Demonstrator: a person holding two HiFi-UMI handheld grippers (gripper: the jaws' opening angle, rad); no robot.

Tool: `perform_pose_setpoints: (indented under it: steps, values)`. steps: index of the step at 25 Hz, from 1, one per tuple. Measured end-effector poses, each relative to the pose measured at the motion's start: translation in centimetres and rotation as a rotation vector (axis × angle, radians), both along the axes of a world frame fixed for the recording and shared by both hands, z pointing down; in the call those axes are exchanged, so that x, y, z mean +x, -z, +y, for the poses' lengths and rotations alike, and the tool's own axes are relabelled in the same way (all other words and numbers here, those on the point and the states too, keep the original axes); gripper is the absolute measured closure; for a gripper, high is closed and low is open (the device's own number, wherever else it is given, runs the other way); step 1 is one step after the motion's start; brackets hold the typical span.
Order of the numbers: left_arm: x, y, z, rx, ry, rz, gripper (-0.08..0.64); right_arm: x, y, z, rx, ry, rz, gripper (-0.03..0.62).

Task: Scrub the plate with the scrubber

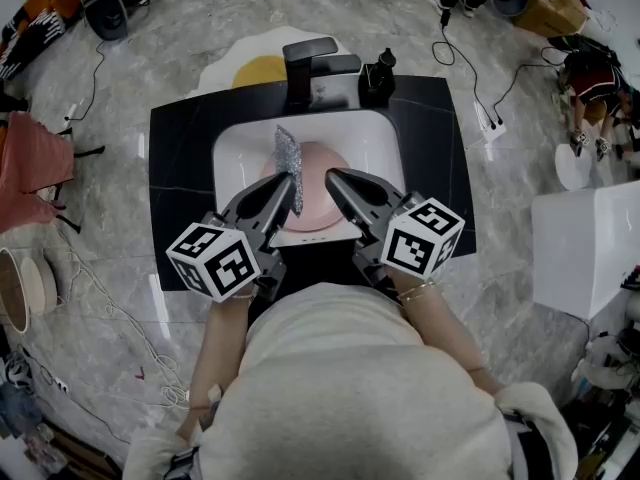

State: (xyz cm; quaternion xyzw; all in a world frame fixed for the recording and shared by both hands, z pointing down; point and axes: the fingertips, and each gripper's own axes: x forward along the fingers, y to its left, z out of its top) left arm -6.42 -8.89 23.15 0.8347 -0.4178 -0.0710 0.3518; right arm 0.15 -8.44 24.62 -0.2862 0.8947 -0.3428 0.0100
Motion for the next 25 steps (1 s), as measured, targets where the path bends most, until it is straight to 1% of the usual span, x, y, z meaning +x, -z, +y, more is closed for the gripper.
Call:
perform_pose_setpoints:
  steps: [4,11,16,25]
  values:
    - [0.34,-0.31,0.14,-0.01,-0.013,-0.012,0.528,-0.08,-0.5,0.29,-0.019,0.013,0.014,0.586]
    - [0.43,-0.74,0.17,-0.016,-0.021,-0.012,0.528,0.12,-0.68,0.17,-0.011,0.014,0.029,0.586]
    - [0.38,-0.56,0.4,-0.014,-0.023,-0.009,0.528,0.05,-0.53,0.29,-0.004,0.007,0.018,0.586]
    - [0.6,-1.01,0.4,-0.018,-0.025,-0.005,0.528,0.04,-1.2,0.44,-0.017,0.023,0.056,0.586]
